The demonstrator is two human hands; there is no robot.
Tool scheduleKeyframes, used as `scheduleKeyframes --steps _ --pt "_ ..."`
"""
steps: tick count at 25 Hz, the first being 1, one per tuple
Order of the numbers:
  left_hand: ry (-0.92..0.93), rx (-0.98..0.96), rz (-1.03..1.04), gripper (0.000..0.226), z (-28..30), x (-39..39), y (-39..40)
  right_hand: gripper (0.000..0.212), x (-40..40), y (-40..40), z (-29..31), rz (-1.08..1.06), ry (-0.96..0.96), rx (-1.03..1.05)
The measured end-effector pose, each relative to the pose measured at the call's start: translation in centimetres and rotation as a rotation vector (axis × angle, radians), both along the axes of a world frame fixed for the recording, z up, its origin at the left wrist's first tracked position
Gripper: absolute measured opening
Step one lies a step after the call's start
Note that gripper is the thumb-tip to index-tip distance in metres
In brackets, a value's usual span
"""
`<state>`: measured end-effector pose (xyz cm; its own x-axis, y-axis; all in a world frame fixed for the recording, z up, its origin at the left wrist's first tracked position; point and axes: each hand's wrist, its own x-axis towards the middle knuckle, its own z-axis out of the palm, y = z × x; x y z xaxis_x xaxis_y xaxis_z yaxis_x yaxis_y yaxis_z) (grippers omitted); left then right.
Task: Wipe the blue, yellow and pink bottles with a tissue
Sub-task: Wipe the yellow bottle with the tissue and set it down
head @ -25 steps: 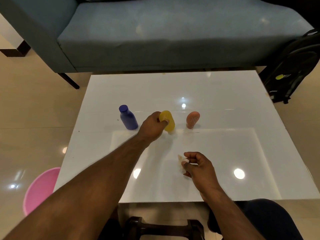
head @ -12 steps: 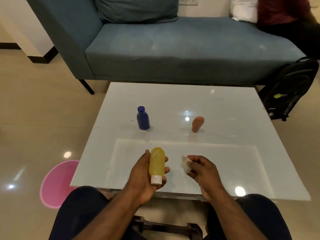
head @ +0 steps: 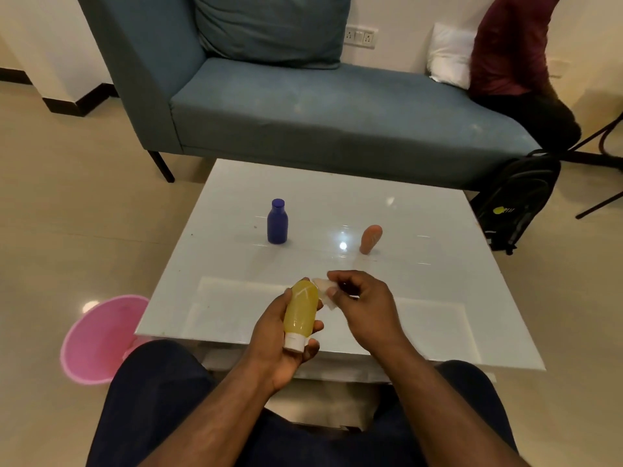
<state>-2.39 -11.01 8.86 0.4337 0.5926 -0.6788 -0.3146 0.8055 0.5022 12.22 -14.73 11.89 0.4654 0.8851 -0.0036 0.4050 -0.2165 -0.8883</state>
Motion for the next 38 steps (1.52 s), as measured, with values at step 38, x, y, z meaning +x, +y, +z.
scheduleKeyframes --steps 38 --pt "-0.168 0.024 0.025 0.074 -2.2 0.1 0.4 0.023 -4.5 -1.7 0.1 0.287 -0.462 -0.03"
